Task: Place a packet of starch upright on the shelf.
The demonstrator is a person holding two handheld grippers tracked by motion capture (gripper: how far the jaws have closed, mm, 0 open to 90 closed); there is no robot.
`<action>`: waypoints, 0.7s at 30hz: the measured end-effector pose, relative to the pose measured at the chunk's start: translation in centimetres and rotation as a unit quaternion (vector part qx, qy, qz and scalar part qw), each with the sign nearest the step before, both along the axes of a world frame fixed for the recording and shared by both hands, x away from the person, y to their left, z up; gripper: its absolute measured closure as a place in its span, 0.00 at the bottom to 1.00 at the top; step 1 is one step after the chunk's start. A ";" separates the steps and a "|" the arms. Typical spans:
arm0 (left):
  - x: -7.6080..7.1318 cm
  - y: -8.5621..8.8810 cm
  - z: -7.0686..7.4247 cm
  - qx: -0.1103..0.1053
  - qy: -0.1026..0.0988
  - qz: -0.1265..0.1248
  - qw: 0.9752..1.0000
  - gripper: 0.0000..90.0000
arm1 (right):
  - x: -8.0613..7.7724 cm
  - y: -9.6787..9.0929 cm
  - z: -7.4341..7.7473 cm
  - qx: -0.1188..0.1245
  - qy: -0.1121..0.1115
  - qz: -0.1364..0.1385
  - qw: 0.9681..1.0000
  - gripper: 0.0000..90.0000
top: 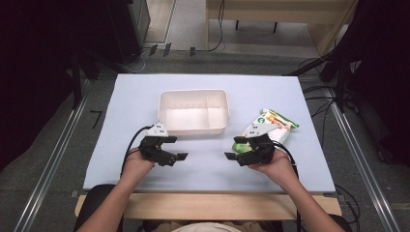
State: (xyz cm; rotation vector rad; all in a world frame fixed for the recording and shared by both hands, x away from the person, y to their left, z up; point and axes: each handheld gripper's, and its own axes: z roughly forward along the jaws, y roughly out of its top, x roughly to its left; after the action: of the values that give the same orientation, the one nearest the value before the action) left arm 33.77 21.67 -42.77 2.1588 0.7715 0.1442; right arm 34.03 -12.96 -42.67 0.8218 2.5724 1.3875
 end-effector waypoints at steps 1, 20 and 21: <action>0.0 0.0 0.0 0.001 0.000 0.000 1.000 0.22 | 0.0 -0.3 0.2 0.004 -0.004 -0.006 1.000 0.39; 0.1 0.1 0.1 -0.007 -0.001 0.003 1.000 0.22 | -0.6 -4.9 1.1 -0.005 0.018 -0.065 0.998 0.61; 0.1 0.1 0.1 -0.007 -0.001 0.003 1.000 0.22 | -0.5 -5.2 1.1 -0.005 0.025 -0.068 0.997 0.64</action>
State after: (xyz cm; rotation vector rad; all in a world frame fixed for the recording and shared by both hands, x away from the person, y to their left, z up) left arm 33.85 21.81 -42.67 2.1436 0.7751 0.1427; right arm 33.49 -18.16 -41.60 1.0204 2.5044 1.3300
